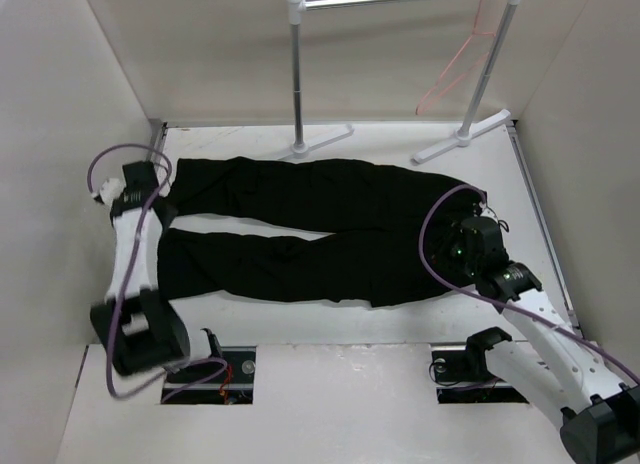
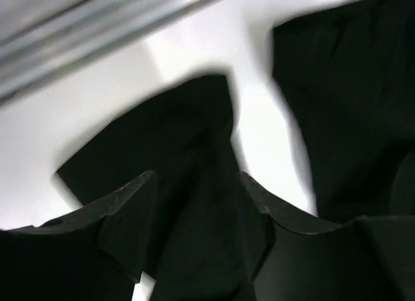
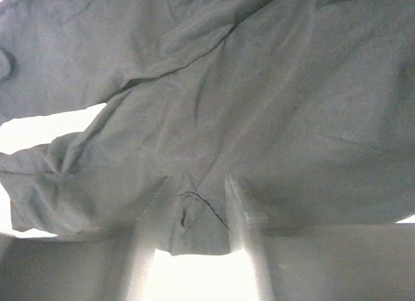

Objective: Place the trousers on the hanger
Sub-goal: Flatten out the trousers at the center of the board.

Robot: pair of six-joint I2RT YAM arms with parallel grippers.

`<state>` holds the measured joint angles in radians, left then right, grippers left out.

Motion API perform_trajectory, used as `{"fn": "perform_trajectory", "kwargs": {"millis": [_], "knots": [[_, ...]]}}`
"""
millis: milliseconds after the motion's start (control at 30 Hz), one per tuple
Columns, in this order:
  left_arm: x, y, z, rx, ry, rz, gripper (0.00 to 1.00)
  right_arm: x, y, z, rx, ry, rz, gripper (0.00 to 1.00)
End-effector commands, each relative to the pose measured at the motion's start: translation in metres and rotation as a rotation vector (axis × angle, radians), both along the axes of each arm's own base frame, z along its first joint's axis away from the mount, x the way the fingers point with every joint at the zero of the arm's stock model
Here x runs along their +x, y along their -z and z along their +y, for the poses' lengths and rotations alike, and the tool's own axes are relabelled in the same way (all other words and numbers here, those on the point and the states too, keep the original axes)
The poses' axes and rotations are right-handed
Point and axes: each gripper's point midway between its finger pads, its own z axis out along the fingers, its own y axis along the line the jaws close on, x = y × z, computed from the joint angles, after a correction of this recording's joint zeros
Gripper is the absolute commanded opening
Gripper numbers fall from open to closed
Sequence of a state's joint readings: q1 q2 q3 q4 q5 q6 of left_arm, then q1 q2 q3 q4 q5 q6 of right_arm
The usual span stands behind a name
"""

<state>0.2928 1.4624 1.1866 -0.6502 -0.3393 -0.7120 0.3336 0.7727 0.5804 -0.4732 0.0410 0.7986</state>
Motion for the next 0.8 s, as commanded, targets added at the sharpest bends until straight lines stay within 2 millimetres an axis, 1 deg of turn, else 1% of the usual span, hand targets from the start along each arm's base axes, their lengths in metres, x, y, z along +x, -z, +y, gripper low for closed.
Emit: {"fn": "perform_trajectory", "kwargs": {"millis": [0, 33, 67, 100, 133, 200, 233, 300, 433, 500, 533, 567, 600, 633, 700, 767], "knots": [[-0.057, 0.005, -0.026, -0.026, 0.011, -0.039, 0.47, 0.000, -0.001, 0.000, 0.001, 0.007, 0.002, 0.27], [-0.076, 0.016, -0.035, -0.055, 0.001, -0.028, 0.46, 0.001, -0.002, 0.001, 0.000, 0.003, 0.002, 0.21], [-0.094, 0.029, -0.043, -0.089, -0.018, -0.014, 0.44, 0.001, -0.003, 0.003, 0.001, -0.008, 0.002, 0.18], [-0.112, 0.040, -0.050, -0.120, -0.044, -0.002, 0.42, 0.001, -0.005, 0.005, 0.002, -0.018, 0.003, 0.17], [-0.125, 0.048, -0.052, -0.138, -0.078, 0.001, 0.41, 0.001, -0.006, 0.007, 0.001, -0.030, 0.004, 0.17], [-0.143, 0.063, -0.050, -0.163, -0.152, 0.000, 0.40, 0.001, -0.007, 0.011, 0.001, -0.051, 0.006, 0.18], [-0.147, 0.069, -0.046, -0.170, -0.183, 0.004, 0.40, 0.001, -0.007, 0.013, 0.000, -0.061, 0.009, 0.20], [-0.145, 0.083, -0.040, -0.190, -0.212, 0.017, 0.42, 0.000, -0.006, 0.016, -0.005, -0.076, 0.011, 0.27], [-0.140, 0.111, -0.037, -0.236, -0.244, 0.054, 0.44, -0.002, -0.006, 0.015, -0.002, -0.075, 0.012, 0.52], [-0.132, 0.120, -0.035, -0.253, -0.251, 0.044, 0.43, -0.005, -0.005, 0.013, 0.002, -0.069, 0.011, 0.60], [-0.129, 0.123, -0.033, -0.258, -0.253, 0.037, 0.38, -0.005, -0.005, 0.011, 0.002, -0.059, 0.015, 0.62], [-0.126, 0.123, -0.031, -0.264, -0.260, 0.028, 0.28, -0.006, -0.002, 0.007, -0.002, -0.044, 0.026, 0.64], [-0.122, 0.119, -0.027, -0.262, -0.269, 0.013, 0.15, -0.007, -0.001, 0.003, -0.007, -0.029, 0.034, 0.64], [-0.119, 0.112, -0.022, -0.255, -0.280, -0.003, 0.08, -0.007, 0.002, -0.002, -0.013, -0.009, 0.048, 0.64], [-0.117, 0.085, -0.012, -0.220, -0.294, -0.052, 0.01, -0.008, 0.006, -0.018, -0.024, 0.063, 0.065, 0.64], [-0.120, 0.051, -0.006, -0.170, -0.301, -0.090, 0.00, -0.008, 0.008, -0.036, -0.039, 0.140, 0.074, 0.64]]}}
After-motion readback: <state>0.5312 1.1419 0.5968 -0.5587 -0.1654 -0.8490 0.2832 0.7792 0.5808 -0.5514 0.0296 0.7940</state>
